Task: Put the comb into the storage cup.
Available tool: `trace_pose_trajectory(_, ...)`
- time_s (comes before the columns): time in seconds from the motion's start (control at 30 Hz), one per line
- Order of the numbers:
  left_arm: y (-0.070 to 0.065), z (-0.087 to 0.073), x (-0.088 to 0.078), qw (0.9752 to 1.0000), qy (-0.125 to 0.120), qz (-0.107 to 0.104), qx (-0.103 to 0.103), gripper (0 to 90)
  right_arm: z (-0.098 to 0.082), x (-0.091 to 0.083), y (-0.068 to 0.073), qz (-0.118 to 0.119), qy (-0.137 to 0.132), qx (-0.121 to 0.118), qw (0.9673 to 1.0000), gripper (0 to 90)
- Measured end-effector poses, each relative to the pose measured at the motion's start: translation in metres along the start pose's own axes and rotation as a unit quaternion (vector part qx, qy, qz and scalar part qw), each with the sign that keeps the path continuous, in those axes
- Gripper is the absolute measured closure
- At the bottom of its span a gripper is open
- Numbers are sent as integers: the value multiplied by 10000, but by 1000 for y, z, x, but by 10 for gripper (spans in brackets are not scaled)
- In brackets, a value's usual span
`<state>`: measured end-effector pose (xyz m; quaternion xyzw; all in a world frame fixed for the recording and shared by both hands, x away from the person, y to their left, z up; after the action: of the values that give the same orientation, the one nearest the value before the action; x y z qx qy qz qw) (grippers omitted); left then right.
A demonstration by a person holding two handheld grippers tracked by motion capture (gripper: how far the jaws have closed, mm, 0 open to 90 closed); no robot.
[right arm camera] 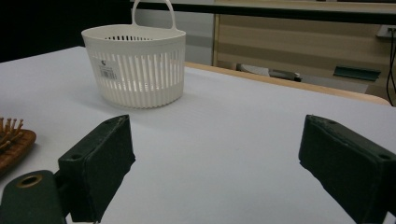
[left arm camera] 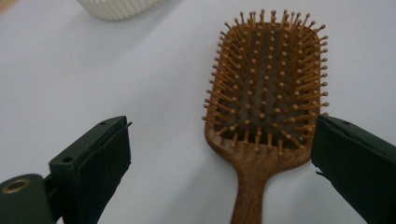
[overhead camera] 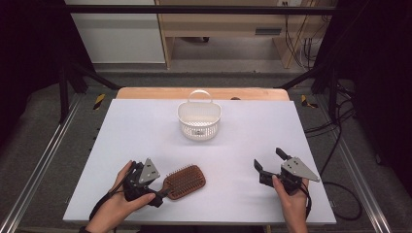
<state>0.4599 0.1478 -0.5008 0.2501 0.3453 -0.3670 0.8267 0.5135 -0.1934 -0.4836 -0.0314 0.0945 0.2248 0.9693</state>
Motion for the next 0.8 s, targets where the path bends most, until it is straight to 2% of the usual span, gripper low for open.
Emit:
trace_pose_trajectory(0.07,-1,-3,4,9997,133,52,182,51,3,2,1,19,-12,-51,10000,105)
trace_pose_trajectory(0.1,-1,-4,5,9996,177,52,207,49,3,3,1,27,-20,-76,10000,106)
trace_pose_trajectory(0.2,-1,-7,8,9996,247,65,142,49,1,3,3,78,3,-73,9999,106)
trace_pose_trajectory(0.37,-5,-10,5,9993,332,-6,197,49,2,2,2,88,-44,-6,10000,106)
trace_pose_trajectory(0.47,-3,-12,3,9993,354,-45,139,49,2,1,1,78,-49,-5,10000,106)
trace_pose_trajectory(0.53,-2,-13,1,9991,398,-38,173,50,2,2,1,79,-48,3,10000,106)
trace_pose_trajectory(0.67,-1,-9,-1,9990,357,-75,247,50,2,3,3,87,-27,-35,10000,106)
trace_pose_trajectory(0.73,2,-4,-4,9993,297,4,231,50,1,3,2,70,-24,-24,10000,106)
trace_pose_trajectory(0.8,3,-1,-7,9994,267,-34,219,51,1,3,2,61,-28,-17,10000,106)
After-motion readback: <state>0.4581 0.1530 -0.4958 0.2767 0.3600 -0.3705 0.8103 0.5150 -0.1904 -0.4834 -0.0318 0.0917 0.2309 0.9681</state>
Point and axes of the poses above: each handheld gripper's, and its own axes: x roughly forward along the jaws, z roughly out of its top, y roughly to its left, the point moved 10 cm from there along x, roughly forward along the jaws
